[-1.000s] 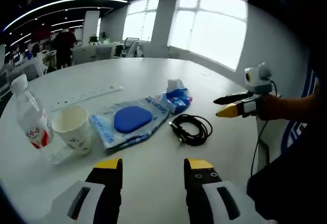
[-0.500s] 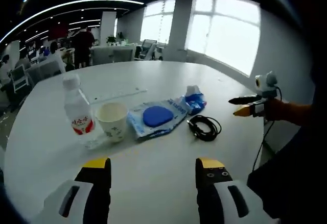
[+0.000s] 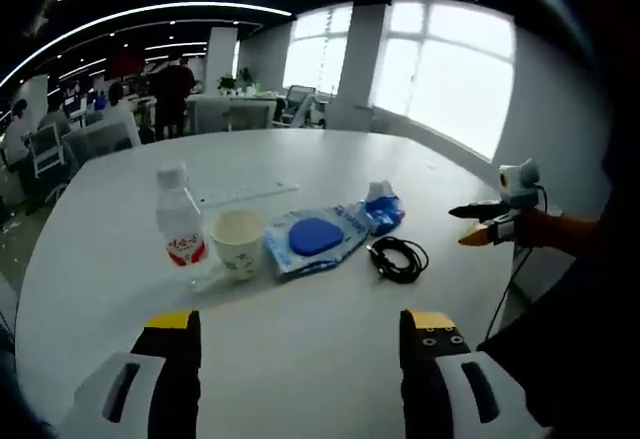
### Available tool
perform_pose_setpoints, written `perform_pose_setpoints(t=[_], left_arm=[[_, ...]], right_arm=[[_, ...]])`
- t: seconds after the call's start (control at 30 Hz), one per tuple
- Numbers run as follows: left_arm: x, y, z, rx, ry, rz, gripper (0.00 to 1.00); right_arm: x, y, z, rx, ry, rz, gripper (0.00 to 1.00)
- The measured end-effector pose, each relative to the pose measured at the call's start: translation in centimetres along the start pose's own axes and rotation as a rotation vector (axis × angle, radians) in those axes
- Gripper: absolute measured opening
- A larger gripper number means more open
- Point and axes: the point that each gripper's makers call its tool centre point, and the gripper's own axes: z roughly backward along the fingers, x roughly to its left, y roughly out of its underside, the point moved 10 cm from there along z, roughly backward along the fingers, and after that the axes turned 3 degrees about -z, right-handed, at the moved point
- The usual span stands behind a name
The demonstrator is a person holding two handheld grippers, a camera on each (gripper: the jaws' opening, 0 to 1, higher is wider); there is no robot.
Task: Arrange the tabletop items into an orderly group along one side of the table until the central work area is clear of visible clutter.
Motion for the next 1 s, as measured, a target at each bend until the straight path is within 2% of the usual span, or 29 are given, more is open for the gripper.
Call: perform_pose_setpoints(t=[0.13, 0.37, 0.53, 1.0], left_arm=[[-0.2, -0.3, 0.3, -0.002, 0.001, 0.007, 0.89], [-0.2, -0.7, 0.6, -0.020, -0.008, 0.004, 0.93], [-0.5, -0.7, 0.5, -0.013, -0.004, -0.008, 0.97], [-0.4, -0.3, 0.5, -0.014, 0.016, -0.007, 0.99]], right_arm=[[0.0, 0.1, 0.2, 0.006, 0.000, 0.008, 1.00], [-0.7, -0.1, 0.7, 0.012, 0.007, 0.002, 1.00], [-0.9, -0.4, 1.0, 0.008, 0.007, 0.010, 1.00], [-0.2, -0.2, 1.9, 0.019, -0.015, 0.030, 1.00]])
